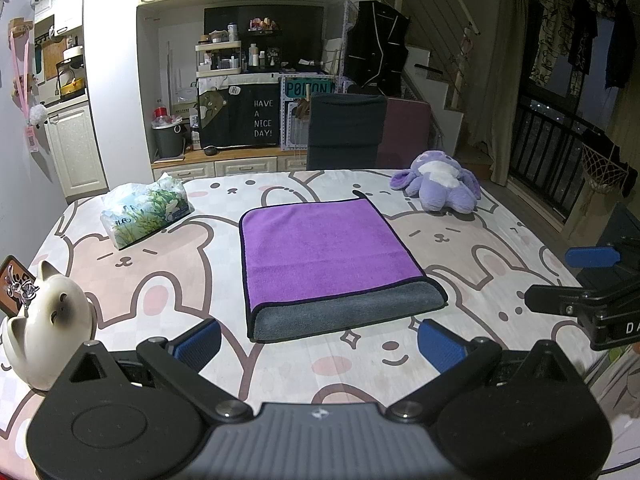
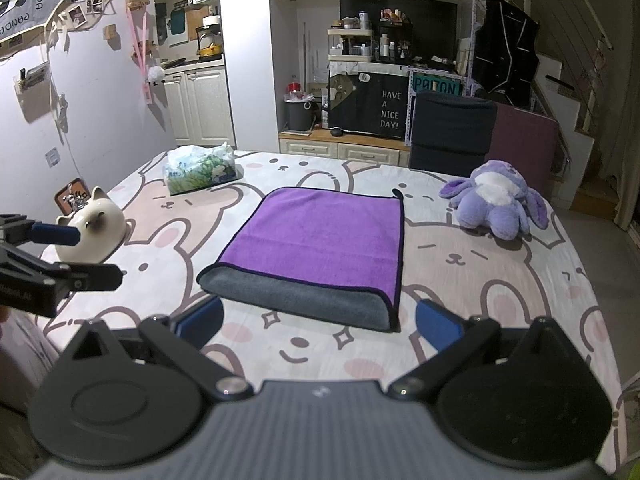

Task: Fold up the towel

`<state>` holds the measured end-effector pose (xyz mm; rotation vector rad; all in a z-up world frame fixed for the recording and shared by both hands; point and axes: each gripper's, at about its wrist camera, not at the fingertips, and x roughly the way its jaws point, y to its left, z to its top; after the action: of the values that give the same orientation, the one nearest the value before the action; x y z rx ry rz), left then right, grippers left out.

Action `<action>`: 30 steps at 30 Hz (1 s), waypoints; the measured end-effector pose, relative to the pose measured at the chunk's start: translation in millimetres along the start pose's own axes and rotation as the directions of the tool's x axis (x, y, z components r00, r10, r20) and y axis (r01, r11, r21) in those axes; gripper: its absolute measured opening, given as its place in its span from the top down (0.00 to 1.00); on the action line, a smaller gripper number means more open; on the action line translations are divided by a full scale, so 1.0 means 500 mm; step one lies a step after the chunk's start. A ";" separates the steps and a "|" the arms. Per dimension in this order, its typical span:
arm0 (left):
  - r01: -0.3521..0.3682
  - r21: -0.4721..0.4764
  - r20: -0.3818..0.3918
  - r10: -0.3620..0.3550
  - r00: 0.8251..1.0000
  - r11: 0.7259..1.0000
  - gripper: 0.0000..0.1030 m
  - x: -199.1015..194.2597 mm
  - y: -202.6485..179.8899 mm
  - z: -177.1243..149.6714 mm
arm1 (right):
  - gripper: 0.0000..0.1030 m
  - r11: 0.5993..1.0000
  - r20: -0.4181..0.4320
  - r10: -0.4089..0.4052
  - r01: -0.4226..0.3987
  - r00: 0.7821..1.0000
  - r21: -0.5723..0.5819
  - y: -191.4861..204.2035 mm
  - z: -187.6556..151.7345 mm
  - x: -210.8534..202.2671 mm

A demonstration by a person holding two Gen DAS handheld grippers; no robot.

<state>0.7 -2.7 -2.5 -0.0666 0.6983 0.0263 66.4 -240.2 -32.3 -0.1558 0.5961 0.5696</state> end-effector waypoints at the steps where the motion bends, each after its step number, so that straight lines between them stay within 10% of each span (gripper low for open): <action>1: 0.000 0.000 0.000 0.000 1.000 1.000 0.00 -0.001 0.000 0.000 | 0.00 1.000 -0.001 -0.001 0.001 1.000 0.000 0.000 0.000 0.001; 30: -0.004 0.033 0.063 0.002 0.998 0.999 0.00 -0.006 -0.011 0.030 | 0.00 1.000 0.024 -0.024 0.023 0.999 0.009 -0.004 0.010 -0.001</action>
<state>8.2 -7.3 11.2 -0.0330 0.6358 0.0196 69.8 -240.7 -27.8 -0.1471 0.5732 0.5452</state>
